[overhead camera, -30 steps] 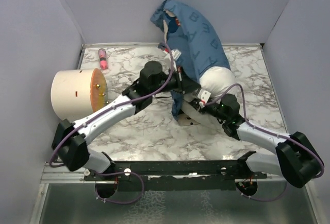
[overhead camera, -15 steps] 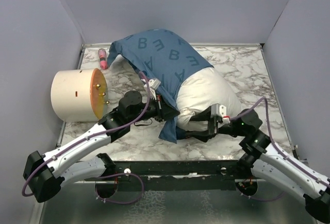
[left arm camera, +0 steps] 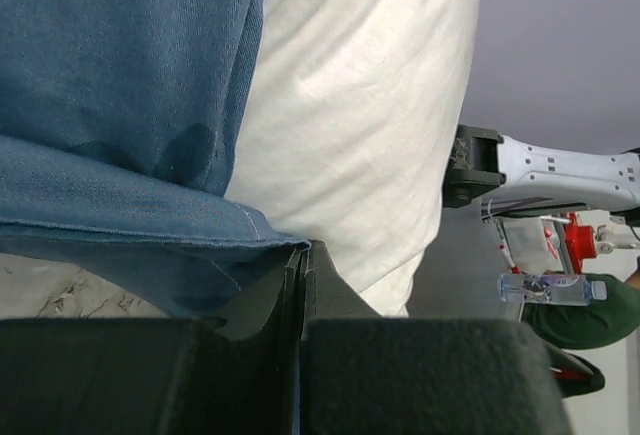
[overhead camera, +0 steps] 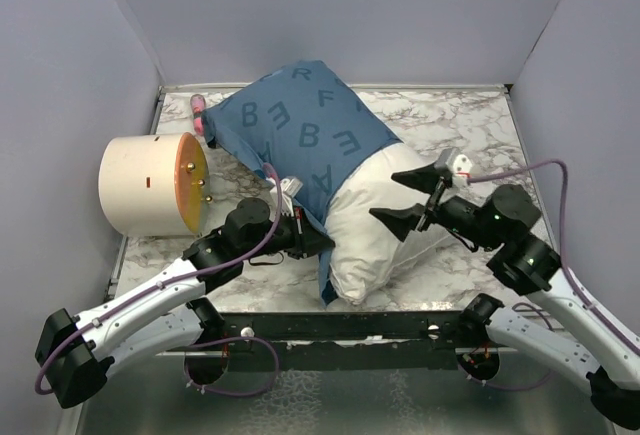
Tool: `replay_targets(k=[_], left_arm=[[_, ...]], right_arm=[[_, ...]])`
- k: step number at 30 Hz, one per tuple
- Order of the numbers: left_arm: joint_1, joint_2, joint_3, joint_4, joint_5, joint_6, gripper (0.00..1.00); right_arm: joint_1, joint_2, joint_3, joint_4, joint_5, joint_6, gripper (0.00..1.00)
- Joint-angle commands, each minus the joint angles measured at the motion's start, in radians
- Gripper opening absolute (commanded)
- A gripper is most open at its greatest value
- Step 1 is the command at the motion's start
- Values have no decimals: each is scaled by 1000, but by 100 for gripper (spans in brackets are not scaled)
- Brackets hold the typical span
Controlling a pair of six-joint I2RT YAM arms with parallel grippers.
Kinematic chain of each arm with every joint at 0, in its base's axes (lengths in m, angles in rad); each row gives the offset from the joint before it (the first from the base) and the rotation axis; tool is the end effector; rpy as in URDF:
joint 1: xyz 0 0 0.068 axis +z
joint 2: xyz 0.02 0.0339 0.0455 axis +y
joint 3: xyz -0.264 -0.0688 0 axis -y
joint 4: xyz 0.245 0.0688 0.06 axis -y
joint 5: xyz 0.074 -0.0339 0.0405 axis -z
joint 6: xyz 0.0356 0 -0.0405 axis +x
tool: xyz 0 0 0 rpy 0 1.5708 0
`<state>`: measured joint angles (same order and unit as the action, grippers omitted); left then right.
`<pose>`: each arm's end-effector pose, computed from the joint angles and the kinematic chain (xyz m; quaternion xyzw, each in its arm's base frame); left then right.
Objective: Put the pillow into the pillowcase
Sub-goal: Stuff the pillow into the pillowcase.
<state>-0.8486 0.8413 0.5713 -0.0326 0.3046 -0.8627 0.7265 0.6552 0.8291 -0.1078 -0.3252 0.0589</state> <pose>0.1237 -0.1566 0.2706 0.0843 0.7969 -0.5223 0.2917 0.1039 0.1075 0.3830 -0.3326 0.5984 0.3779 0.6233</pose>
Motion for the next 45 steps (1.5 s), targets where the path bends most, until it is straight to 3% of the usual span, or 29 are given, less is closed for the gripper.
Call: replay_targets(k=[1, 2, 4, 7, 9, 12, 16, 26, 31, 39, 45], left_arm=[[-9, -12, 3, 18, 27, -7, 0], [-10, -13, 6, -4, 28, 1, 3], [-9, -17, 33, -81, 16, 34, 19], [-10, -40, 134, -292, -44, 130, 39], [-10, -47, 249, -466, -119, 211, 47], [-10, -21, 431, -657, -252, 305, 48], [-10, 73, 571, -710, -318, 361, 48], [-24, 290, 630, -524, -467, 530, 49], [-57, 367, 644, -480, -483, 557, 55], [-89, 417, 648, -515, -567, 560, 57], [-92, 448, 683, -615, -683, 581, 46]], right_arm=[[-2, 20, -50, -205, 170, 36, 98], [-1, 16, -71, -206, 168, 45, 100], [-1, 18, -106, -209, 173, 57, 100], [-2, 45, -138, -218, 210, 61, 100], [-1, 74, -143, -226, 243, 60, 100], [-2, 107, -153, -213, 275, 58, 100], [-2, 120, -175, -177, 286, 70, 100], [-2, 112, -185, -172, 303, 87, 100], [-2, 126, -186, -170, 303, 92, 100], [-2, 149, -189, -157, 302, 97, 99], [-2, 161, -184, -162, 313, 99, 97]])
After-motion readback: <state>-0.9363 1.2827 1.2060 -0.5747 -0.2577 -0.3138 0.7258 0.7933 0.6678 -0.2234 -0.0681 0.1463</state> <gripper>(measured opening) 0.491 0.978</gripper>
